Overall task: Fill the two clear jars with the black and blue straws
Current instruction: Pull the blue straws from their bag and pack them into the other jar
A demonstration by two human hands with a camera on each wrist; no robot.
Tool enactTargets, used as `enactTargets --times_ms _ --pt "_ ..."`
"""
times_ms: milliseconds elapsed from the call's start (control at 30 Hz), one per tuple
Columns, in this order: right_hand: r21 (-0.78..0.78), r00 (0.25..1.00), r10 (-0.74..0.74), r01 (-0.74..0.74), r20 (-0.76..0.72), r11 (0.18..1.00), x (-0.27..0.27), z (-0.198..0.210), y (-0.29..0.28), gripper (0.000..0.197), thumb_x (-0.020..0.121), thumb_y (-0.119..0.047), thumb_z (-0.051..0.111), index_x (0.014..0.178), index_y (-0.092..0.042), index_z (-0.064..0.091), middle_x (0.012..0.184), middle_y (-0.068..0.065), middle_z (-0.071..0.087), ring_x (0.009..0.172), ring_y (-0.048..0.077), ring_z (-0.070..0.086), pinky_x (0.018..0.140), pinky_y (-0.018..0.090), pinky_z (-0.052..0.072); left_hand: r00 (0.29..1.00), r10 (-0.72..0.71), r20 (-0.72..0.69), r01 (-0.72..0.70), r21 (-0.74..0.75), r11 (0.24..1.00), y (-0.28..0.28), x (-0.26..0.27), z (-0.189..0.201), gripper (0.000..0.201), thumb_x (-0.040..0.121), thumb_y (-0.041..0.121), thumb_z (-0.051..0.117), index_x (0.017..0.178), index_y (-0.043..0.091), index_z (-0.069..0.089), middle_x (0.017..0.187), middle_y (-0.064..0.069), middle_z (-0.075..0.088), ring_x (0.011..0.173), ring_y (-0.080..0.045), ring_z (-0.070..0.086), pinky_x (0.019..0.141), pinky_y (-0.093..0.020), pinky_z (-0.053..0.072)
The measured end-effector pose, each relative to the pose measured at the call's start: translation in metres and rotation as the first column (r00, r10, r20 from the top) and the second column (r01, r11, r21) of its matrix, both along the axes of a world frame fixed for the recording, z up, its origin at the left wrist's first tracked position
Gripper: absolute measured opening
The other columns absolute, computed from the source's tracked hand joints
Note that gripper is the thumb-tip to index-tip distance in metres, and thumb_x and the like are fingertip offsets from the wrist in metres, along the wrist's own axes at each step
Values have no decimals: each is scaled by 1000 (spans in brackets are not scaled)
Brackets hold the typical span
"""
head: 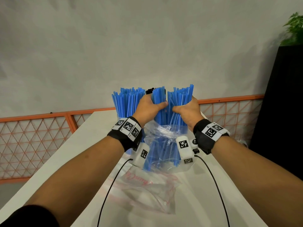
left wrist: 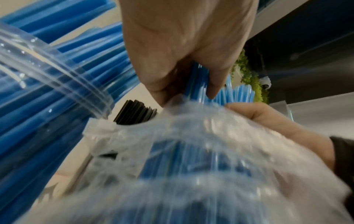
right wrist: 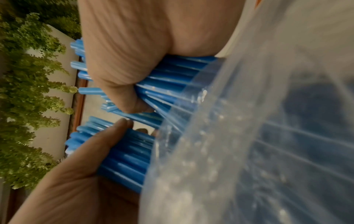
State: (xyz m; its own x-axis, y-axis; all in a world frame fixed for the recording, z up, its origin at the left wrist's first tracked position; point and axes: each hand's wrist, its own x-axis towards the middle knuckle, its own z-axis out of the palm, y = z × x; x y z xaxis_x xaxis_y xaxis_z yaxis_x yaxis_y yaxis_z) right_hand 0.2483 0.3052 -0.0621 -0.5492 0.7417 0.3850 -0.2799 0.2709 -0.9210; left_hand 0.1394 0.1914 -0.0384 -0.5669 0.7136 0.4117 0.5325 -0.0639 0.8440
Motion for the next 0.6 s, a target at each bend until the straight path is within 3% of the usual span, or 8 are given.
enactTargets --times_ms 167,267,367,467,533,600 --pt "-1 1000 -18 18 23 1000 0 1 0 40 72 8 73 107 -4 60 94 10 68 84 19 69 66 26 57 994 -47 97 48 -11 999 -2 -7 -5 17 80 5 78 91 13 69 90 -6 75 81 -18 75 74 -29 61" --pt "8 999 -34 34 19 999 -1 1 0 37 71 9 73 102 -7 61 90 6 68 80 16 68 62 22 57 993 -63 96 67 -41 997 1 -4 -14 14 81 -1 75 85 10 67 79 -5 72 73 -17 72 75 -27 60" --pt "-5 1000 -29 29 4 1000 -1 0 0 40 71 9 74 105 -6 60 93 8 69 83 17 69 68 28 60 991 -65 119 70 -41 997 6 1 -16 19 82 0 74 90 15 67 86 -3 72 77 -13 71 71 -23 59" --pt "-11 1000 -17 17 -9 1000 -1 0 0 43 71 11 73 109 -2 60 99 14 69 88 23 70 73 34 60 990 -55 133 61 -40 997 11 4 -12 14 88 4 70 95 16 66 96 -9 72 86 -21 71 78 -30 59" --pt "2 1000 -27 27 -1 1000 0 0 1 39 71 10 73 105 -4 60 96 13 69 85 22 69 68 28 59 990 -24 139 26 -9 1000 9 4 -8 6 91 6 64 90 12 65 87 -10 72 80 -22 70 78 -33 59" --pt "14 999 -44 44 6 999 1 1 1 36 71 10 72 99 -9 59 89 8 67 77 16 67 59 17 54 990 -21 139 13 54 998 5 1 -1 12 94 5 58 83 4 64 77 -13 70 74 -24 68 82 -39 58"
